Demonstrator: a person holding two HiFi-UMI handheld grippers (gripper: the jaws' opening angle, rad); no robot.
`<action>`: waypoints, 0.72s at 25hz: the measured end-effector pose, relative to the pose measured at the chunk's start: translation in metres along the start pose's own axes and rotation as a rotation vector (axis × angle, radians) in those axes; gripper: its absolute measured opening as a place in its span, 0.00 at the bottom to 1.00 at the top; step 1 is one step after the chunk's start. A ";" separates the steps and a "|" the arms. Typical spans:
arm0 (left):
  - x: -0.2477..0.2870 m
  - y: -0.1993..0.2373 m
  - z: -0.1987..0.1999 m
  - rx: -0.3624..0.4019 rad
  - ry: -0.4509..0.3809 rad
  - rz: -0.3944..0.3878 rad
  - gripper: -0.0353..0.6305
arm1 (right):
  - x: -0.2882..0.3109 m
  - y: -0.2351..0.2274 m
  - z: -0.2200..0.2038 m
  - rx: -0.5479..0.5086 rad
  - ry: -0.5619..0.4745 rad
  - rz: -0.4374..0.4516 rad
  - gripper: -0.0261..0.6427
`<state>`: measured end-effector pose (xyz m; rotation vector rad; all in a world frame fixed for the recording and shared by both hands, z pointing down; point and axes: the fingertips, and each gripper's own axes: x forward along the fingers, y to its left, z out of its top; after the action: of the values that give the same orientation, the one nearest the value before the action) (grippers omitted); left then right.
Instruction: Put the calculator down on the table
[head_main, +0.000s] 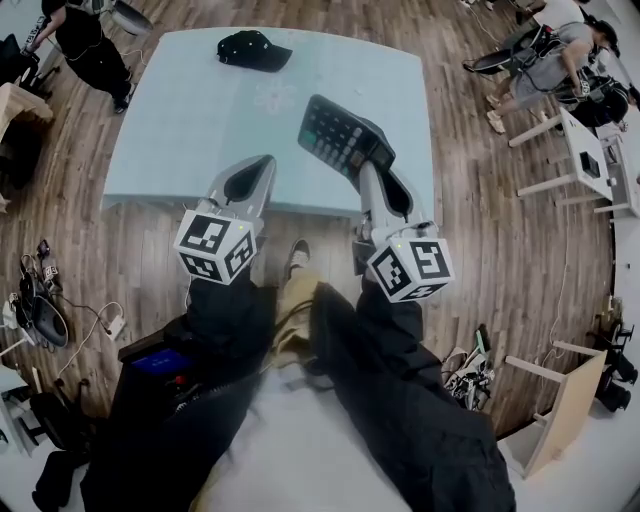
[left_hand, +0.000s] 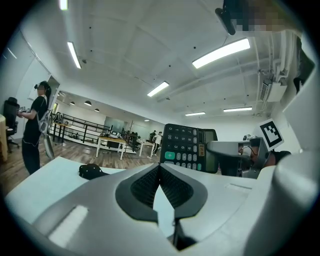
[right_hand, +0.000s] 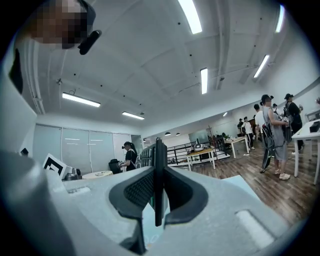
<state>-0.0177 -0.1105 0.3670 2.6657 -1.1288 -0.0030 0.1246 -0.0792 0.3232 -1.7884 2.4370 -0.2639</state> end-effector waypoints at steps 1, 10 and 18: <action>0.015 0.003 0.004 0.000 0.001 -0.002 0.05 | 0.011 -0.010 0.003 0.001 0.002 0.002 0.11; 0.080 0.019 0.014 0.007 0.034 0.013 0.05 | 0.061 -0.063 0.009 0.036 0.026 0.017 0.11; 0.136 0.038 0.007 0.001 0.093 0.052 0.05 | 0.110 -0.114 -0.002 0.092 0.063 0.041 0.11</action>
<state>0.0499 -0.2336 0.3819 2.6076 -1.1682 0.1290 0.1973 -0.2172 0.3504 -1.7160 2.4572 -0.4268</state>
